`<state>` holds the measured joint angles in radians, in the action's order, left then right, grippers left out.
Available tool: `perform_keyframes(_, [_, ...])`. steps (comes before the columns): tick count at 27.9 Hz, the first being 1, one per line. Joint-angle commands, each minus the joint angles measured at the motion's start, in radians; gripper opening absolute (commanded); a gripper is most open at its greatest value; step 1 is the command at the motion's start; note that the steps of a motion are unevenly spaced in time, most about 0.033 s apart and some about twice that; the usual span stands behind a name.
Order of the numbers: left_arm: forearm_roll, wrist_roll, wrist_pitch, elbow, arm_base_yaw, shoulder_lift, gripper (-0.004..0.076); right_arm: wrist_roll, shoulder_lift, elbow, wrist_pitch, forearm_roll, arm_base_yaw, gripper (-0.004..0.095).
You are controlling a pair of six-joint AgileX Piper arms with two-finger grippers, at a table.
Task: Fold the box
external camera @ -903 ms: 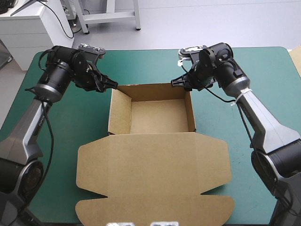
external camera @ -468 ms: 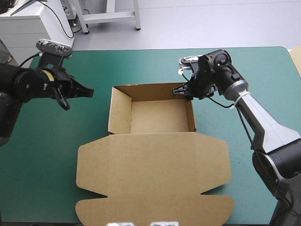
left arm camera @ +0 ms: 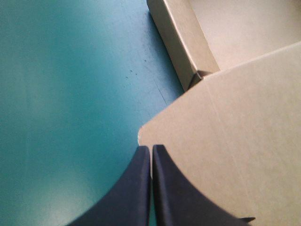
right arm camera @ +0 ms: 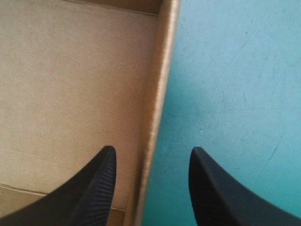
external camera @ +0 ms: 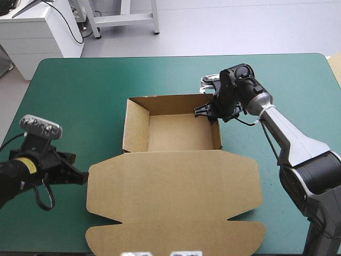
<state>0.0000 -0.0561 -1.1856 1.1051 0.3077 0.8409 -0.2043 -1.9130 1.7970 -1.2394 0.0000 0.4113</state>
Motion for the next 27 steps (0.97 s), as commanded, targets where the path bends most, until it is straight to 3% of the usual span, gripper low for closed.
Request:
perform_keyframes(1, [-0.023, -0.002, 0.09, -0.101, 0.003, -0.105, -0.0008, 0.005, 0.033, 0.023, 0.013, 0.008, -0.007, 0.0439])
perform_keyframes(9, [-0.023, -0.004, 0.138, -0.403, 0.003, -0.326, -0.0008, 0.005, -0.014, 0.023, -0.006, 0.022, -0.007, 0.0403])
perform_keyframes(11, [-0.023, -0.004, 0.147, -0.448, 0.003, -0.368, -0.0008, 0.007, -0.014, 0.023, -0.006, 0.02, -0.007, 0.0294])
perform_keyframes(15, [-0.023, -0.004, 0.168, -0.511, 0.003, -0.431, -0.0008, 0.007, -0.014, 0.023, -0.006, 0.015, -0.007, -0.0026])
perform_keyframes(23, [-0.031, -0.004, 0.172, -0.557, 0.003, -0.46, -0.0008, -0.013, -0.008, 0.025, -0.006, -0.016, -0.008, -0.0021])
perform_keyframes(27, [-0.053, -0.004, 0.179, -0.589, 0.003, -0.46, -0.0008, -0.017, 0.047, 0.029, -0.006, -0.04, -0.09, -0.0021])
